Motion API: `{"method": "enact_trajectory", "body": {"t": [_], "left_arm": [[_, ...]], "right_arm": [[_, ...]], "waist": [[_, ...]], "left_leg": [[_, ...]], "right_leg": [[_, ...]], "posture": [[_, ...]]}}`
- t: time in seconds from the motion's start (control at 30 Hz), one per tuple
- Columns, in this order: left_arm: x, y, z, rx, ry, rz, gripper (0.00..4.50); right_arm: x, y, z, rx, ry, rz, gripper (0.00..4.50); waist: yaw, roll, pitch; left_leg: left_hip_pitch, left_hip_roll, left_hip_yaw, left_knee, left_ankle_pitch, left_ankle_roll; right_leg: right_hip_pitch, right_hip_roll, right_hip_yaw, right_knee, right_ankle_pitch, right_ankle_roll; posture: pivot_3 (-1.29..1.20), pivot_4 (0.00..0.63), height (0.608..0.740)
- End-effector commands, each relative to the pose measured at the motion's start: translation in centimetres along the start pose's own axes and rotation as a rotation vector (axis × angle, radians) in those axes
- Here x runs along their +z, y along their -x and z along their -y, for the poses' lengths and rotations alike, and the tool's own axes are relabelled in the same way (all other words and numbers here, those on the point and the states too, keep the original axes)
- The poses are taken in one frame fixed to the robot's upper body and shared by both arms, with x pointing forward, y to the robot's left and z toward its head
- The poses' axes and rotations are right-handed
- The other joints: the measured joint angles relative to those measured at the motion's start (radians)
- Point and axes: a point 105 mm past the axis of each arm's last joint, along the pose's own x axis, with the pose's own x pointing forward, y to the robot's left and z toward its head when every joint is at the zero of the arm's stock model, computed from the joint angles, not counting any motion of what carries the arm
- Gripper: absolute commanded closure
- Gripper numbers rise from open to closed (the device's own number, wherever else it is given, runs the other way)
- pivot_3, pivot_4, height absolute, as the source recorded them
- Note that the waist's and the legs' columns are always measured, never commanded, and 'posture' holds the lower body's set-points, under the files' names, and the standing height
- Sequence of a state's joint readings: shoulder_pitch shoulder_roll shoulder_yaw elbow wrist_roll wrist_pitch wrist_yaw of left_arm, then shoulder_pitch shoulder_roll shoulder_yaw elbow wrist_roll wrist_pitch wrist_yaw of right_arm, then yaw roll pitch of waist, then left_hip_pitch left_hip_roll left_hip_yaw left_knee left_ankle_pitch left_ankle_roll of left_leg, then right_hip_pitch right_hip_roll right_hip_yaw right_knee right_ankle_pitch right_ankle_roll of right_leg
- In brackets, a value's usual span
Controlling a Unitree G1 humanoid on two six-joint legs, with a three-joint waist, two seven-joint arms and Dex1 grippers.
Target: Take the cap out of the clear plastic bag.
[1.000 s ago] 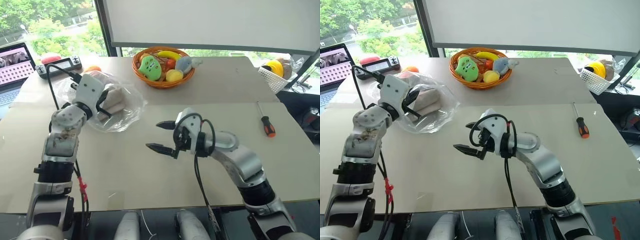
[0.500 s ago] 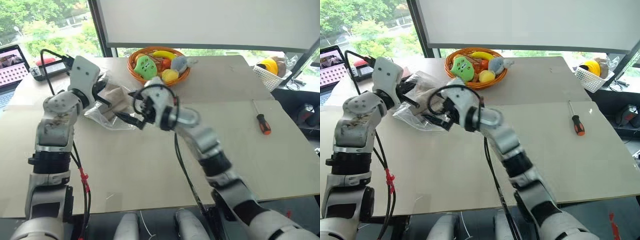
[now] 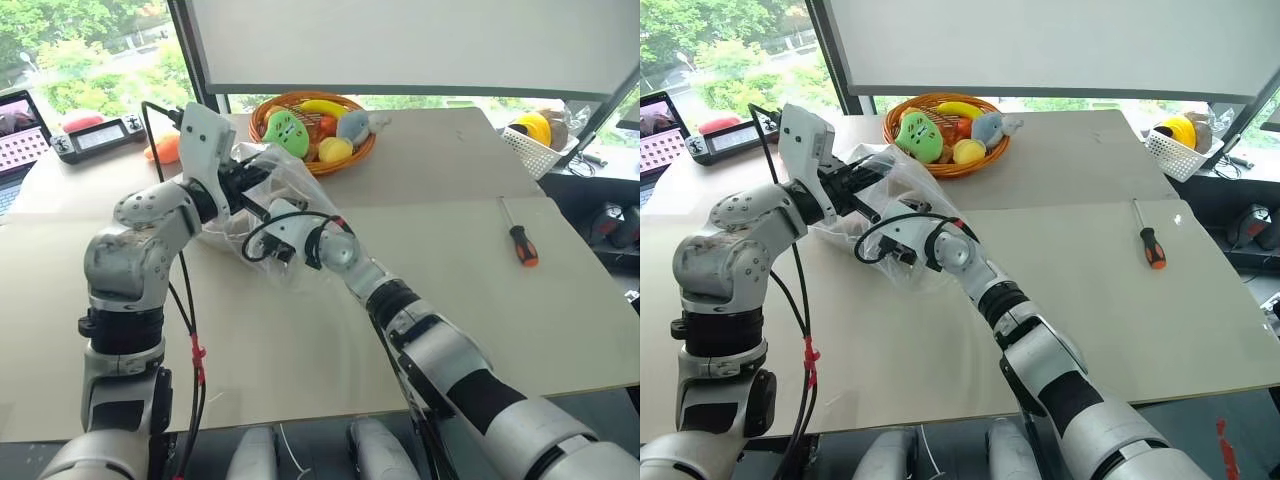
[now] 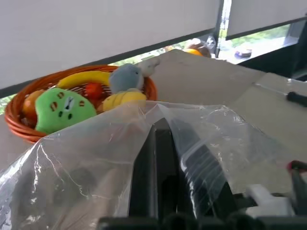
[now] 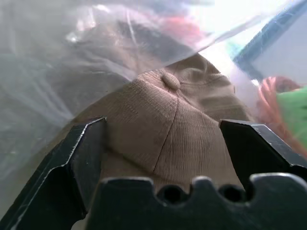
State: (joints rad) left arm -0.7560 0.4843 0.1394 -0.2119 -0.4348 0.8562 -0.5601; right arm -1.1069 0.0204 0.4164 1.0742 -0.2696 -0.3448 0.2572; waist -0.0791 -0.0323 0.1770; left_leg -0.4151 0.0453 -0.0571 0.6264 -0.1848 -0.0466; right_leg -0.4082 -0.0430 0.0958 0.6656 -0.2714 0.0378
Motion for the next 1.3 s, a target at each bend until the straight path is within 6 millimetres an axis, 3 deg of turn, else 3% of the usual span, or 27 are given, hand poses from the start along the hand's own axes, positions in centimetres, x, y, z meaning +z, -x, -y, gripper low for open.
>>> {"method": "enact_trajectory", "body": {"t": [0.03,0.23,0.33,0.47,0.9,1.13,1.27,1.3], "left_arm": [[1.7,0.9,0.3,-0.022,-0.02,0.047,4.48],[0.6,1.9,-0.6,-0.022,-0.038,-0.008,4.48],[0.9,1.8,-0.6,-0.025,-0.026,0.004,4.48],[1.8,1.2,1.3,-0.111,0.043,0.046,4.48],[2.6,-0.3,3.9,-0.231,0.164,0.058,4.48],[2.4,-0.4,4.0,-0.227,0.173,0.052,4.48],[2.1,-0.4,4.0,-0.222,0.167,0.044,4.5],[2.1,-0.4,4.1,-0.222,0.166,0.043,4.5]], "right_arm": [[1.8,-0.1,0.5,-0.024,0.108,0.096,0.0],[0.9,1.4,0.7,-0.014,0.148,0.128,0.0],[-0.5,1.8,0.7,-0.01,0.192,0.073,0.0],[-1.7,1.4,0.2,0.005,0.26,-0.013,0.0],[-1.7,-0.3,1.1,-0.095,0.329,-0.139,0.0],[-1.5,-0.5,0.9,-0.106,0.322,-0.133,0.0],[-1.3,-0.4,0.7,-0.101,0.324,-0.116,0.98],[-1.4,-0.4,0.7,-0.1,0.324,-0.115,1.41]], "waist": [[-0.003,0.0,0.0],[-0.014,0.0,0.0],[-0.014,0.0,0.0],[-0.017,0.0,0.0],[-0.017,0.0,0.0],[-0.017,0.0,0.0],[-0.017,0.0,0.0],[-0.017,0.0,0.0]], "left_leg": [[0.0,0.0,0.0,0.0,0.0,0.0],[0.0,0.0,0.0,0.0,0.0,0.0],[0.0,0.0,0.0,0.0,0.0,0.0],[0.0,0.0,0.0,0.0,0.0,-0.001],[0.001,0.0,-0.001,0.0,0.001,-0.002],[0.001,0.0,-0.001,0.0,0.002,-0.003],[0.001,-0.001,-0.001,0.0,0.002,-0.003],[0.001,-0.001,-0.002,0.0,0.002,-0.003]], "right_leg": [[0.0,0.0,0.0,0.0,0.0,0.0],[0.0,0.0,0.0,0.0,0.0,0.0],[0.001,0.0,0.0,0.0,0.0,0.0],[0.001,0.0,0.0,0.0,0.0,0.0],[0.002,0.0,0.0,0.0,0.0,0.0],[0.002,0.0,0.0,0.0,0.0,0.0],[0.002,0.0,0.0,0.0,0.0,0.0],[0.002,0.0,0.0,0.0,0.0,0.0]], "posture": [[0.0,0.15,0.735],[0.0,0.15,0.735],[0.0,0.15,0.735],[0.0,0.15,0.735],[0.0,0.15,0.735],[0.0,0.15,0.735],[0.0,0.15,0.735],[0.0,0.15,0.735]]}}
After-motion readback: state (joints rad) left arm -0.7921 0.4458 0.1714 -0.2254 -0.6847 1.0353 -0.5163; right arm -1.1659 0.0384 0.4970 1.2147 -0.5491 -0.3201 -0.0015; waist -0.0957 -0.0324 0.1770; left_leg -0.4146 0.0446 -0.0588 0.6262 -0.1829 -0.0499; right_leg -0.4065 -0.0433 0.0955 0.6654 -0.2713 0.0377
